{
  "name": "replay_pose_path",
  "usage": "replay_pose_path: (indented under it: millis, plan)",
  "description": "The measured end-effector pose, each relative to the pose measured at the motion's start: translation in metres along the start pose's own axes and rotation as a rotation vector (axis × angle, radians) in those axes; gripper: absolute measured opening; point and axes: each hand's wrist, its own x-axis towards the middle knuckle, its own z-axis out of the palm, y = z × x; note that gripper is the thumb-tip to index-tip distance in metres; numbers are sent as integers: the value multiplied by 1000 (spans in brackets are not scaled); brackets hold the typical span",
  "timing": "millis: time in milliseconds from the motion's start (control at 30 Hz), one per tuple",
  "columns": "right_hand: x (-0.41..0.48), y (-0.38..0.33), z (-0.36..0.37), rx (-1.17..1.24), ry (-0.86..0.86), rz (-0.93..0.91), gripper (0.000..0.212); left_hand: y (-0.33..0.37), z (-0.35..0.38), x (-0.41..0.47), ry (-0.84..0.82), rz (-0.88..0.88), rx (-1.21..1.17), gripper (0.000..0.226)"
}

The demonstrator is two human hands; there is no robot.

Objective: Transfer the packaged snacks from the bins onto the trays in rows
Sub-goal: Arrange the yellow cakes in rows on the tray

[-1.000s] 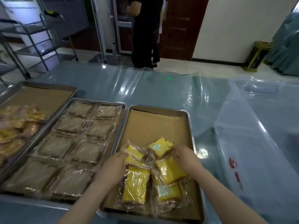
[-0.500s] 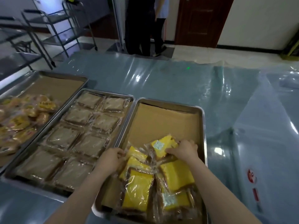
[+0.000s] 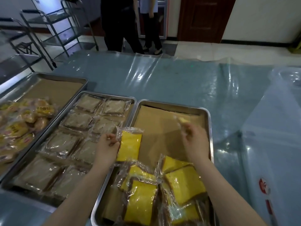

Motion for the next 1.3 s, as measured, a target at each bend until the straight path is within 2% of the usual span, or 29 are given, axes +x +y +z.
replay_pose_path:
  millis: [67, 167, 267, 400, 500, 567, 667, 733, 800, 867, 933, 1067, 1233, 1300]
  plan:
    - [-7, 9, 15, -204, -234, -80, 23, 1, 2, 5, 19, -46, -71, 27]
    - [-16, 19, 28, -251, -388, -76, 31, 0, 8, 17, 27, -98, -185, 36]
    - [-10, 24, 32, -295, -406, -77, 39, 5, 25, 33, 53, -133, -317, 37]
    - [5, 27, 33, -412, -430, -22, 55, 10, 64, 54, -33, -191, -365, 39]
    - [10, 29, 33, -438, -423, -24, 53, 9, 86, 60, -99, -194, -366, 46]
    - [11, 31, 33, -449, -383, -41, 48, 5, 92, 59, -120, -32, -152, 56]
    - [15, 37, 33, -457, -326, -26, 45, -2, 90, 61, -48, 500, 518, 64]
    - [17, 43, 34, -443, -360, -23, 47, 0, 90, 68, -216, 721, 754, 55]
    - [16, 47, 36, -436, -404, -26, 50, 0, 90, 81, -474, 801, 914, 48]
    - [16, 52, 37, -449, -440, -34, 55, -6, 91, 96, -635, 800, 1036, 53]
    - [15, 56, 39, -488, -471, -45, 61, -13, 96, 102, -681, 742, 1118, 64]
    - [20, 61, 46, -590, -486, -42, 71, -17, 121, 90, -534, 660, 1174, 76]
    - [47, 62, 48, -599, -505, -52, 72, -9, 160, 75, -360, 440, 1090, 79]
    - [49, 62, 46, -609, -512, -63, 71, -1, 164, 76, -323, 436, 1067, 80]
